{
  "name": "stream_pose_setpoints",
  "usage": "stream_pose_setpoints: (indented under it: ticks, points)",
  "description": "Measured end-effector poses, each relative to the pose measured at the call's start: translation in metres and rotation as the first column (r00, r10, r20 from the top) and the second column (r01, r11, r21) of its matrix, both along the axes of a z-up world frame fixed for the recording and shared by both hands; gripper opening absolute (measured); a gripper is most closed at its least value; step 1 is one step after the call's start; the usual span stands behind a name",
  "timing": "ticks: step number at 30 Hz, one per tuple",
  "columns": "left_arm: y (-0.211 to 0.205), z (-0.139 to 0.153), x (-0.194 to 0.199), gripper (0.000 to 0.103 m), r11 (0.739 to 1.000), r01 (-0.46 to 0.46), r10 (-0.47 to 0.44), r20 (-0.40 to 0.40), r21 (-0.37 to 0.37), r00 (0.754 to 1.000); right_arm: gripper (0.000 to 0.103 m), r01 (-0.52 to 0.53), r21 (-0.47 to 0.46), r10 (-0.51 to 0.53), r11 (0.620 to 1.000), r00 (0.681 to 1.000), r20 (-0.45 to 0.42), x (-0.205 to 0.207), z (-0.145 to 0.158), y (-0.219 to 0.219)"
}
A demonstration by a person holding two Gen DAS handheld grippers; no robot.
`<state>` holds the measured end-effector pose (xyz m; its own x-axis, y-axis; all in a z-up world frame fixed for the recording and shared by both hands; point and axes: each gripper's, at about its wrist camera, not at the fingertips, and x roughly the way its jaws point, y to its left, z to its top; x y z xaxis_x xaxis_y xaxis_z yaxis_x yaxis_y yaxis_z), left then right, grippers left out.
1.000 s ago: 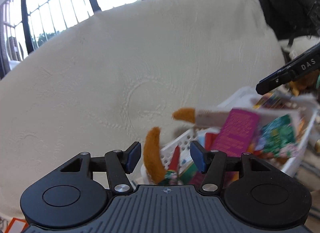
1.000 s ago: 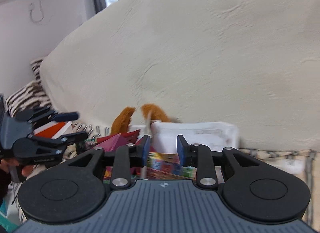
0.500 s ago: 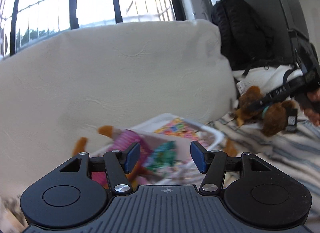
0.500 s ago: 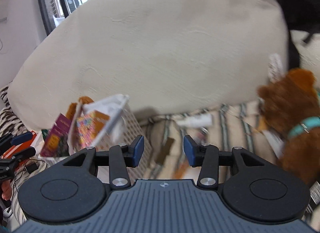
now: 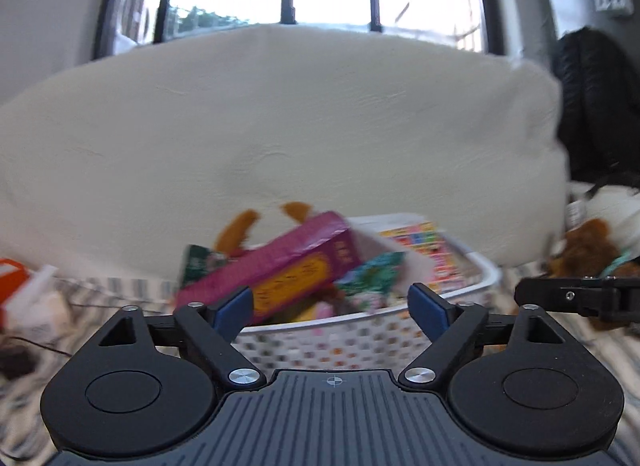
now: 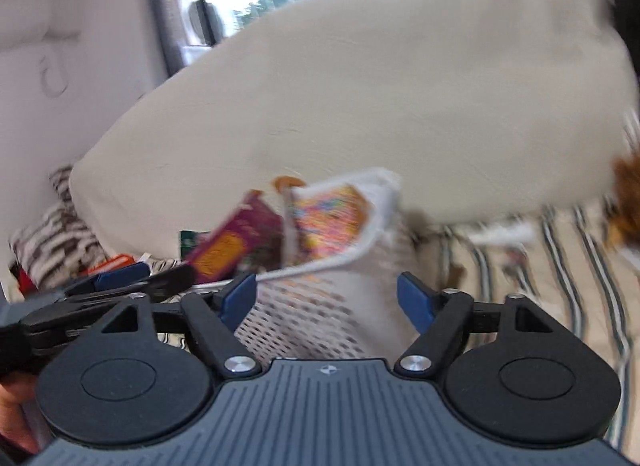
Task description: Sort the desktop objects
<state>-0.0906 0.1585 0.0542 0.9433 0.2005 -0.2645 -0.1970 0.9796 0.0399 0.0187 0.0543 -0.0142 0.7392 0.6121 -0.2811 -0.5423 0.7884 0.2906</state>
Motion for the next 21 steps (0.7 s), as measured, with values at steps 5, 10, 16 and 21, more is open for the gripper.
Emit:
stream_pose_setpoints:
  ticks: [5,10,16,21]
  points:
    - [0.015,0.002,0.0,0.099,0.992,-0.128,0.128,-0.089,0.003,0.988,0.092,0.122,-0.098,-0.107,0.988,0.984,0.146,-0.023,0.011,0.057]
    - [0.039,0.011,-0.013,0.103,0.976,-0.193,0.18,-0.126,-0.103,0.976,0.099,0.16,-0.091,-0.151,0.983,0.984,0.096,-0.023,0.024,0.073]
    - [0.032,0.011,-0.017,0.103,0.973,-0.231,0.232,-0.14,0.027,0.962,0.101,0.256,-0.175,-0.232,0.951,0.962,0.145,-0.038,0.017,0.076]
    - [0.027,0.011,-0.025,0.103,0.967,-0.243,0.251,-0.133,0.071,0.959,0.102,0.311,-0.187,-0.283,0.932,0.946,0.16,-0.046,0.009,0.074]
